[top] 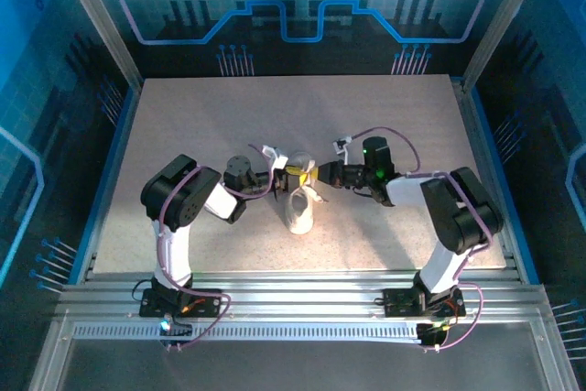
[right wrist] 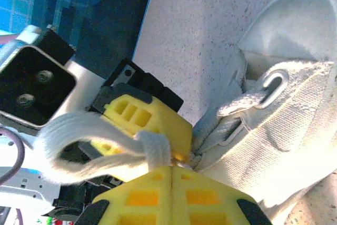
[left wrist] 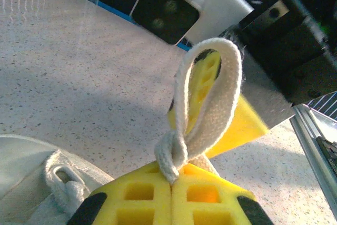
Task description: Tie the shoes
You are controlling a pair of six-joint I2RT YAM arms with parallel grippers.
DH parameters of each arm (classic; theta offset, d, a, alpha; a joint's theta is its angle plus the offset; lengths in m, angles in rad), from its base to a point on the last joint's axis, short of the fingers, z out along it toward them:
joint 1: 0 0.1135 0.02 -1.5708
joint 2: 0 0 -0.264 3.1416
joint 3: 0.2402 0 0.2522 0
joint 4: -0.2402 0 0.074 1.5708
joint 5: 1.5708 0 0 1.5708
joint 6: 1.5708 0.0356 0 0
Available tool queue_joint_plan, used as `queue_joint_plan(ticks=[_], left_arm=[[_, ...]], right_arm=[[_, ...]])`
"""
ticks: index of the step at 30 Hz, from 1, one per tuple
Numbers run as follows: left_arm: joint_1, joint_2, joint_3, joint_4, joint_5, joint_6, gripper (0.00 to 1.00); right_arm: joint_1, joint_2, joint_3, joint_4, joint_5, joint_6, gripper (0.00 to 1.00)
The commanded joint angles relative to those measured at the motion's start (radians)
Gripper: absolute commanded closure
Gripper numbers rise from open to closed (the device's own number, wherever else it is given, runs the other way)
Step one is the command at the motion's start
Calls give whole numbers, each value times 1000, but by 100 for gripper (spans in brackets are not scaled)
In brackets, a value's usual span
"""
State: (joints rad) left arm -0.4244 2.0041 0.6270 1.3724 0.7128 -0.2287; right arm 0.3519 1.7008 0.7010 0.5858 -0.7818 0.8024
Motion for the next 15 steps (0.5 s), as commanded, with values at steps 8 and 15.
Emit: queue_joint_plan(ticks=[8,15], left_arm=[[3,-21,15,30,38,18,100],[13,-18,20,30,64,4,100]], right_arm=[[-13,-75,26,-221,41,-170,100],[-10,-8,-22,-20,22,-28,72]])
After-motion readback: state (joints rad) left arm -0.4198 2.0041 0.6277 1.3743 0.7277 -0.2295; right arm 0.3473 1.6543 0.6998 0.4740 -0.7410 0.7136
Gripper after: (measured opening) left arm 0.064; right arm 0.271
